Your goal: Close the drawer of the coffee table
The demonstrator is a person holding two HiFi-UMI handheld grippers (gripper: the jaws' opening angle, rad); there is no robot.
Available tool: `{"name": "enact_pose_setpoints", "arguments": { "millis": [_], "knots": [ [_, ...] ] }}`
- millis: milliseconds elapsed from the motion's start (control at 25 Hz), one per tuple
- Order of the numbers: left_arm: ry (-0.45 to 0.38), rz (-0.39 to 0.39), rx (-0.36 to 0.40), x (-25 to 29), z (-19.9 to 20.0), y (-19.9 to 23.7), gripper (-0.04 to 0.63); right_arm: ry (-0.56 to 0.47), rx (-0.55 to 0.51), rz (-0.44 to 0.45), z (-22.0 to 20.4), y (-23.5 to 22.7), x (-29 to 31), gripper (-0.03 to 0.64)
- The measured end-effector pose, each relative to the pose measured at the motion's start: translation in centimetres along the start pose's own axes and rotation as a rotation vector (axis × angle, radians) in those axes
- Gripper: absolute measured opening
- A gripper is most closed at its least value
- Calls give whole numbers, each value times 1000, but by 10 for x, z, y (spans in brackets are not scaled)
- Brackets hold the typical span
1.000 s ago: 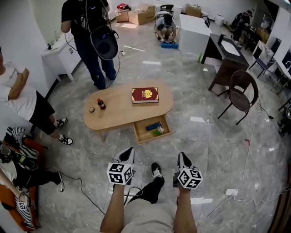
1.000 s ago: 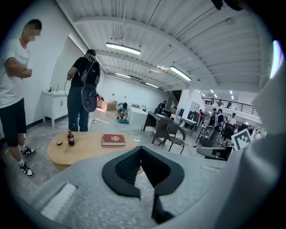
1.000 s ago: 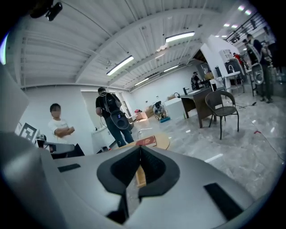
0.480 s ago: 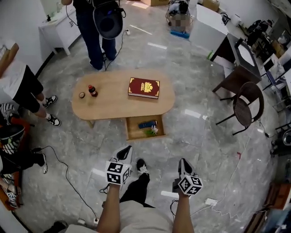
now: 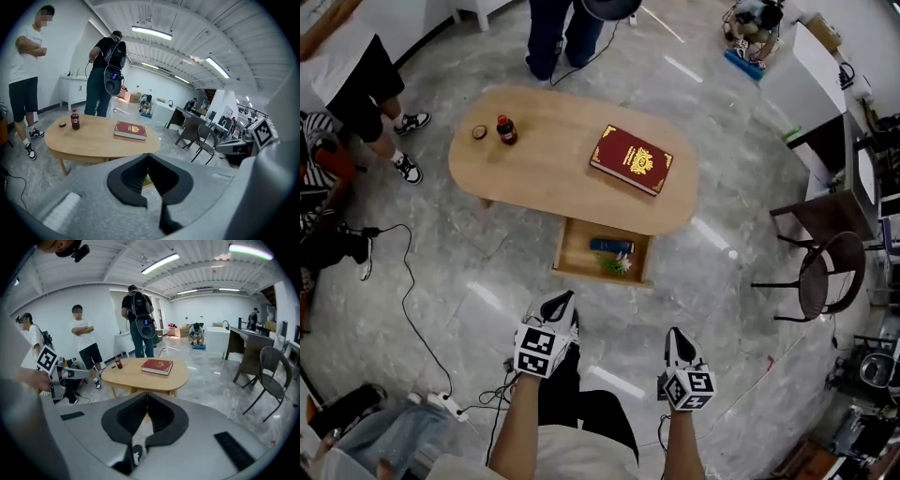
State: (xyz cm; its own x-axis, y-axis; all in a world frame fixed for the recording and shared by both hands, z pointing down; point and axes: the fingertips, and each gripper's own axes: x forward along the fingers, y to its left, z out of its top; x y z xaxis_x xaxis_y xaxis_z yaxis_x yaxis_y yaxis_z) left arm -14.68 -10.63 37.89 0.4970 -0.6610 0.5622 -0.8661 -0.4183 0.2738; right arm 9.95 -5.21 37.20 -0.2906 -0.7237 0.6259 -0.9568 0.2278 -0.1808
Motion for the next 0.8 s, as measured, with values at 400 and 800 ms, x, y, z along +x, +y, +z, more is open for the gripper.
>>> {"name": "enact_pose_setpoints", "arguments": {
  "millis": [400, 800],
  "knots": [
    [15, 118, 102, 36, -60, 10, 9, 15, -80, 134, -52, -58, 85, 17],
    [30, 189, 88, 95, -204, 6, 9, 46, -351, 239, -166, -141, 152, 17]
  ]
}}
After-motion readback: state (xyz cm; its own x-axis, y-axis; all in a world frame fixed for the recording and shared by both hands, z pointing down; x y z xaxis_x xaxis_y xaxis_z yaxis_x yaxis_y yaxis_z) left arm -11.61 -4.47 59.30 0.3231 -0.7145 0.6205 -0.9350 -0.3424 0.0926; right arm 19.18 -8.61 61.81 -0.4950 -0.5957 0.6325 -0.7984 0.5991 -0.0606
